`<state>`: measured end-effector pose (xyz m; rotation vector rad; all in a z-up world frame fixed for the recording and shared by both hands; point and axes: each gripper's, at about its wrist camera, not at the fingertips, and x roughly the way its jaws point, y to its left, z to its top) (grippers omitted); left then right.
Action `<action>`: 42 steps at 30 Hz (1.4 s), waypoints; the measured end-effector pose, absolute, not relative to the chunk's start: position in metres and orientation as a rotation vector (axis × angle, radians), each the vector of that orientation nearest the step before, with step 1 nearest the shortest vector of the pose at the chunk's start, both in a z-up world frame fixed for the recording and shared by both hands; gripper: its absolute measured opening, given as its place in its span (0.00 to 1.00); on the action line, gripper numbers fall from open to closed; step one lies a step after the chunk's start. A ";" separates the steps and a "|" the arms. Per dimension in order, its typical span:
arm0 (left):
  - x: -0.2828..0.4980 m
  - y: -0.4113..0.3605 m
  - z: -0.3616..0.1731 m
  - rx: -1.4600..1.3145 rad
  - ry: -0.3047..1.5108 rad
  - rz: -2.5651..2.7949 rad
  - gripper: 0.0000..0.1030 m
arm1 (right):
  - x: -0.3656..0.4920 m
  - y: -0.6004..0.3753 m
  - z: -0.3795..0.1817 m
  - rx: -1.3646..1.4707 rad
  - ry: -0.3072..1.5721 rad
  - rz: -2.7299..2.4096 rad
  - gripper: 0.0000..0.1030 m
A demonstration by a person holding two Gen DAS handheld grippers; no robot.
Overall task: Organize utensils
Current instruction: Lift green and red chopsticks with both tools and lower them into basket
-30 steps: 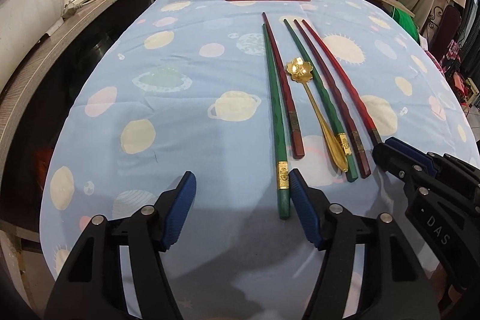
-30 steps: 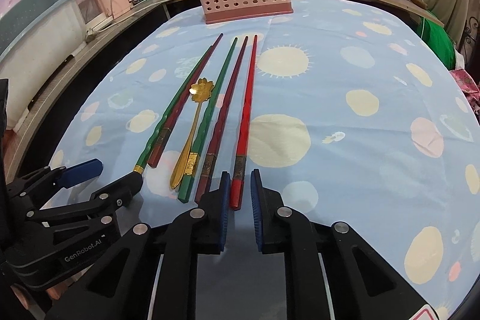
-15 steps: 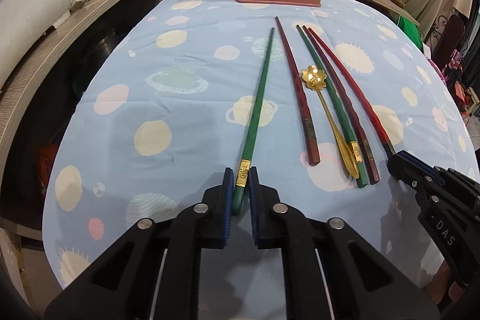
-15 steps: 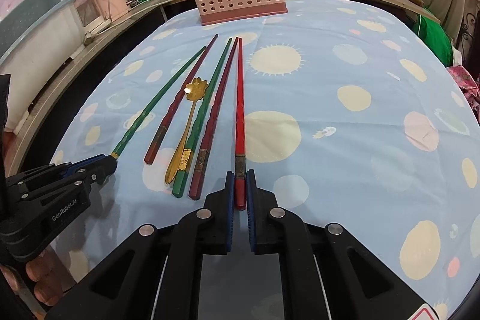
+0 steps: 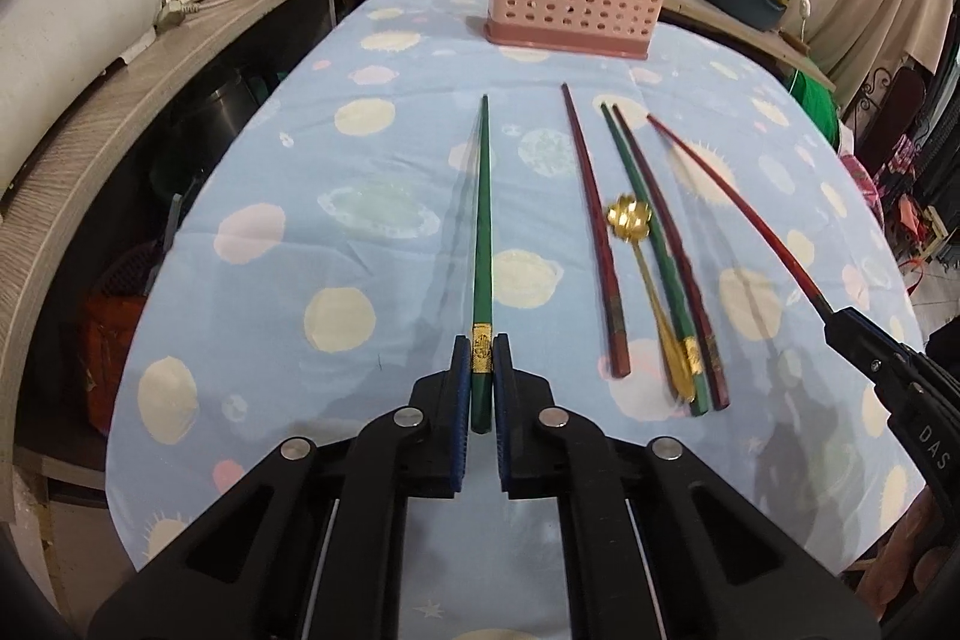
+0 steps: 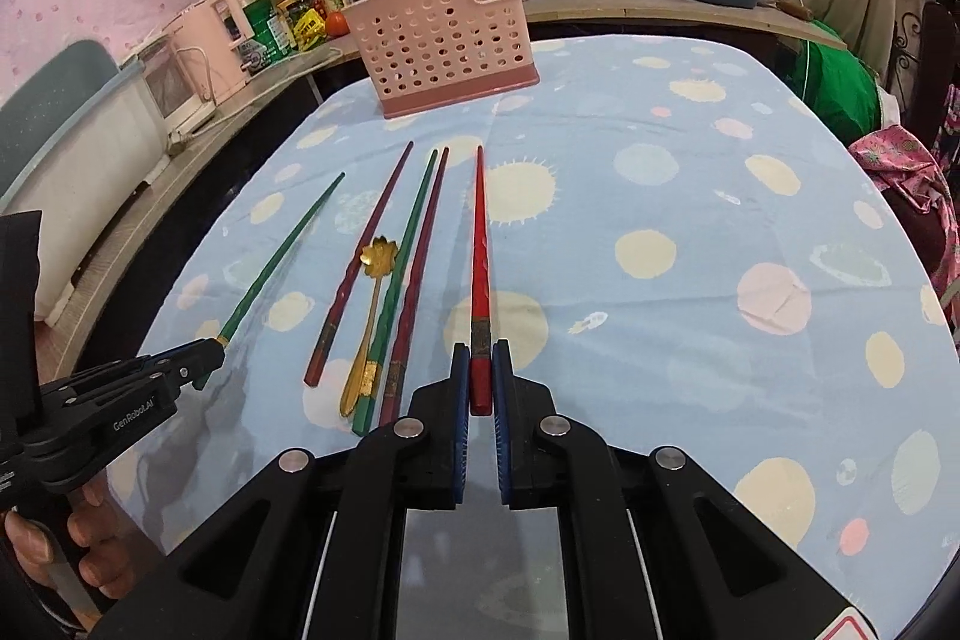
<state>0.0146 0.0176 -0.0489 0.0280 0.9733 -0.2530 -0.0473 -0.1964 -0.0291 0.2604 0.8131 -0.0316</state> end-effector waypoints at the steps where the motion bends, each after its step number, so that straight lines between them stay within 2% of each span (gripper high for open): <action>1: 0.016 0.019 -0.043 0.022 0.963 -0.256 0.07 | -0.047 -0.197 -0.023 0.263 0.800 -0.033 0.07; 23: 0.071 0.025 0.082 -0.073 0.727 -0.260 0.07 | -0.017 -0.232 0.091 0.312 0.579 -0.067 0.07; 42: 0.143 0.007 0.180 -0.118 0.582 -0.266 0.07 | 0.047 -0.268 0.152 0.380 0.468 -0.078 0.07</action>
